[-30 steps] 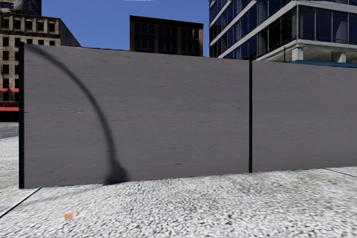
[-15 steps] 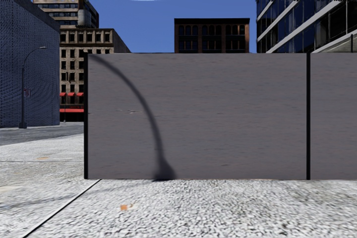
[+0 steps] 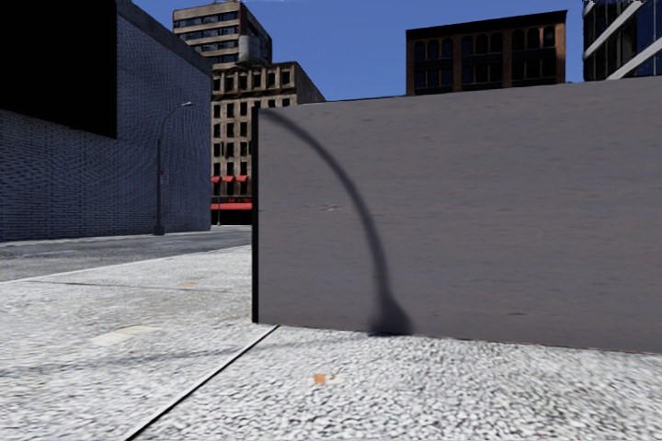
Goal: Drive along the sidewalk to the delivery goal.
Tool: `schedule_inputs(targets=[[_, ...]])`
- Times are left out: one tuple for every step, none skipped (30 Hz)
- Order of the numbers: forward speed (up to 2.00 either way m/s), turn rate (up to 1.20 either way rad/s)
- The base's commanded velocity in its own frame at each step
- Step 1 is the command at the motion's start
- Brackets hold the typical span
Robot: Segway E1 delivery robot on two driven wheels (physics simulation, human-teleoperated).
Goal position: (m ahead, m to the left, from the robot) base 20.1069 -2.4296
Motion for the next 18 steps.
schedule_inputs(targets=[[0.00,0.60],[0.00,0.60],[0.00,0.60],[0.00,0.60],[0.00,0.60],[0.00,0.60],[0.00,0.60],[0.00,0.60],[0.00,0.60],[0.00,0.60],[0.00,0.60],[0.00,0.60],[0.00,0.60],[0.00,0.60],[0.00,0.60],[0.00,0.60],[0.00,0.60],[0.00,0.60]])
